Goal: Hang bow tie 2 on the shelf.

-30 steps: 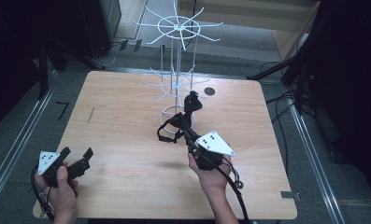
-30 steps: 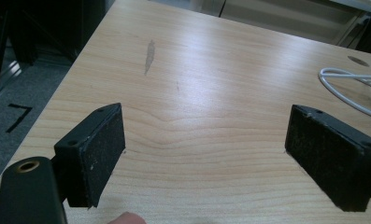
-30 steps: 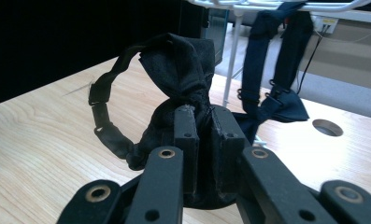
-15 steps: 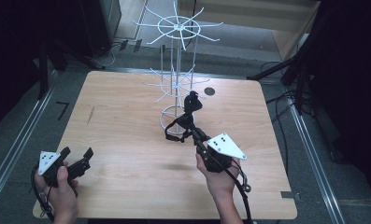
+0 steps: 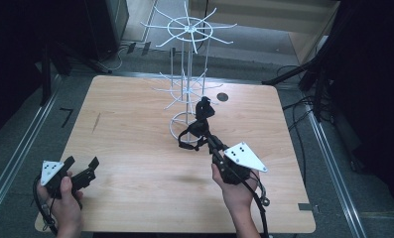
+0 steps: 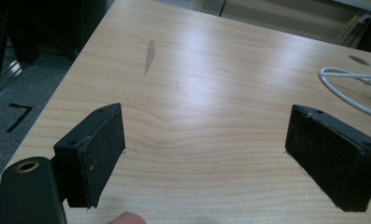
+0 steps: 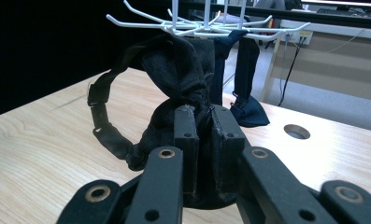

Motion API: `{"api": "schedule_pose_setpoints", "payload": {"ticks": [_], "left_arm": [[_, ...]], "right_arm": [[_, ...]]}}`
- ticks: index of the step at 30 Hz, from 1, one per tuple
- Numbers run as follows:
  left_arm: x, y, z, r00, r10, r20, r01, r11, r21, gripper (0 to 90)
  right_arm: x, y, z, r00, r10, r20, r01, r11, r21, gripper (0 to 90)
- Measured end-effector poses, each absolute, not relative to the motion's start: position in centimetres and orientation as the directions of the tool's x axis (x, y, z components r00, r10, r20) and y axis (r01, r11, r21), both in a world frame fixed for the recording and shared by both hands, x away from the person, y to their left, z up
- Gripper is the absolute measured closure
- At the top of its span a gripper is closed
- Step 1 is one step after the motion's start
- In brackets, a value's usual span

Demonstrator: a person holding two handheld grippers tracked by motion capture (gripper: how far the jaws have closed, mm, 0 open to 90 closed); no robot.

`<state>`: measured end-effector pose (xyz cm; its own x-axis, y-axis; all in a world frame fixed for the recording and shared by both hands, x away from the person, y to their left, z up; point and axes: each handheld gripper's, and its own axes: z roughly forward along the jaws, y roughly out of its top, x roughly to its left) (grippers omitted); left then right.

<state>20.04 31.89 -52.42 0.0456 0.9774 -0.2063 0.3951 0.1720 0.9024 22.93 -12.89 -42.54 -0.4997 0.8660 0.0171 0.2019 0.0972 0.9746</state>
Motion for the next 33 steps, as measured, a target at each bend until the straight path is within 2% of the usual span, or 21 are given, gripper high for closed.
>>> {"api": "schedule_pose_setpoints", "payload": {"ticks": [17,33], "left_arm": [[20.0,31.9,-52.4,0.048,0.977,-0.207,0.392,0.172,0.904,13.0],[20.0,31.9,-52.4,0.049,0.976,-0.211,0.392,0.175,0.903,13.0]], "right_arm": [[22.7,-13.1,-41.3,-0.504,0.863,0.039,0.172,0.056,0.984,83.6],[24.1,-12.3,-40.9,-0.504,0.862,0.052,0.177,0.044,0.983,83.5]]}}
